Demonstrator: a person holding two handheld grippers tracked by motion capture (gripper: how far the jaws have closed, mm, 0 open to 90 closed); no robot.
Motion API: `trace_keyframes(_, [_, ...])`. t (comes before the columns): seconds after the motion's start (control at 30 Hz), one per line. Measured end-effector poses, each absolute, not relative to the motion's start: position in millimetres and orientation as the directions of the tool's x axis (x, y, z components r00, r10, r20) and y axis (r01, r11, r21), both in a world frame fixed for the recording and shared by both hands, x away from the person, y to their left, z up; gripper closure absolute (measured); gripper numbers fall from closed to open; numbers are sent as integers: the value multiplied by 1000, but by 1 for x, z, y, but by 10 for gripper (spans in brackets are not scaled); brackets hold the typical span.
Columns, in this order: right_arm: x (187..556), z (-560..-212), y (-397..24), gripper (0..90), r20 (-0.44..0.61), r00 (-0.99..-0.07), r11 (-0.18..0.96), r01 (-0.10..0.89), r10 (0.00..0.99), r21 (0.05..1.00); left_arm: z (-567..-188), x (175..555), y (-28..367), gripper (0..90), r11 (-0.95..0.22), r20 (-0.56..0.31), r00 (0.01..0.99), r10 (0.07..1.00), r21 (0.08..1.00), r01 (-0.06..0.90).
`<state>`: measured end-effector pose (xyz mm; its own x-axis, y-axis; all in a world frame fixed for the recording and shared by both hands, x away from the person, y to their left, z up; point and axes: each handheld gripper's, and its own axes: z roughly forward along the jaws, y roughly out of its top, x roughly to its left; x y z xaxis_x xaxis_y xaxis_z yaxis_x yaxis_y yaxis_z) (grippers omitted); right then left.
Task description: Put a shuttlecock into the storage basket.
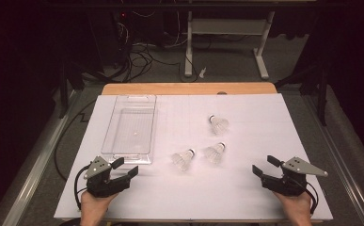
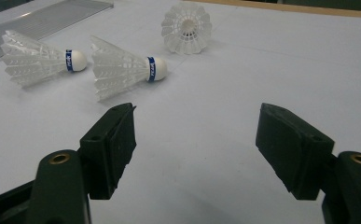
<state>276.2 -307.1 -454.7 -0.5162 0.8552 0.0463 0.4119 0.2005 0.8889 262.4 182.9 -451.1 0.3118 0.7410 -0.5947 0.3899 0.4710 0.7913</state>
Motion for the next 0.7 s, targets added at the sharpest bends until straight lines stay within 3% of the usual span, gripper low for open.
trace_keyframes(0.7, [276, -453, -310, 266, 45, -493, 186, 411, 869, 893, -450, 261, 180, 325, 446, -575, 330, 748, 805, 392])
